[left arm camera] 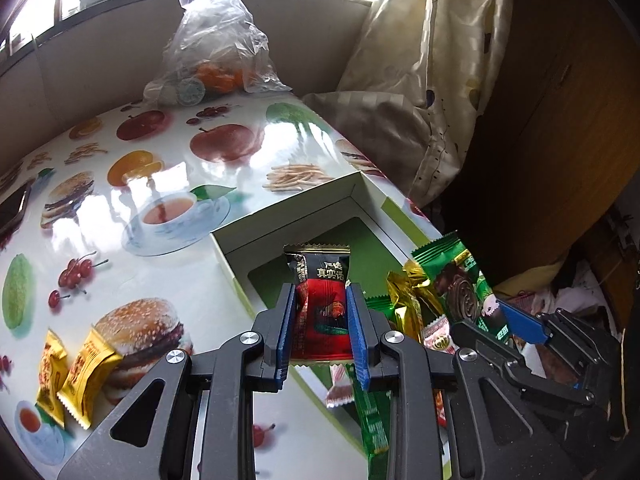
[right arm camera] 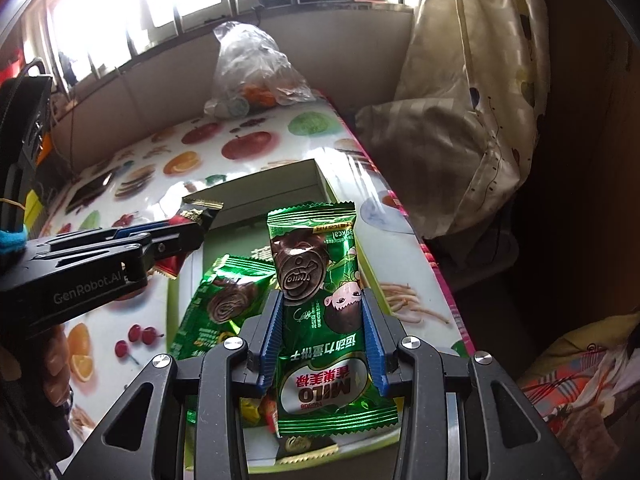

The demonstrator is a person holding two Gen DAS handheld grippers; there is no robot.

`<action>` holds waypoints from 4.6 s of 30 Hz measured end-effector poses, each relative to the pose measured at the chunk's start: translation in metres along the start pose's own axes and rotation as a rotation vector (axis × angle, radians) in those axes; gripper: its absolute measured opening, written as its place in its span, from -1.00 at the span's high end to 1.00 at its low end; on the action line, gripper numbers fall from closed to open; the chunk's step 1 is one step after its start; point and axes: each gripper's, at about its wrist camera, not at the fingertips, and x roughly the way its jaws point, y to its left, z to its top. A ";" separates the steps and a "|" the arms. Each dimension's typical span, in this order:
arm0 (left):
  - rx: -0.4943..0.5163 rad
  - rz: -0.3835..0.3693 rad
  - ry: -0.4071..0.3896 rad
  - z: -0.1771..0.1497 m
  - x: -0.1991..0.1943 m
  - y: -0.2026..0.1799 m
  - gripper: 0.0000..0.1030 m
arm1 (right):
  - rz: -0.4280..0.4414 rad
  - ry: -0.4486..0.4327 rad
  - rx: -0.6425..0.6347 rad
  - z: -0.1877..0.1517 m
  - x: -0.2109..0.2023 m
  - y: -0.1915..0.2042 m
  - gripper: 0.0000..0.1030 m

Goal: Organize snacks
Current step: 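Lower both snacks into the box and open both grippers, then move both grippers back over the yellow candies on the table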

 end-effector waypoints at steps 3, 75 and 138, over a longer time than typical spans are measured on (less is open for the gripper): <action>-0.009 0.007 0.011 0.002 0.008 0.002 0.49 | -0.003 0.014 -0.005 0.001 0.008 0.001 0.29; -0.031 0.042 0.007 0.009 0.019 0.005 0.22 | 0.021 -0.048 -0.073 0.004 0.020 0.020 -0.02; -0.213 0.294 -0.200 -0.078 -0.115 0.129 0.21 | 0.173 -0.082 -0.085 0.004 -0.003 0.120 -0.06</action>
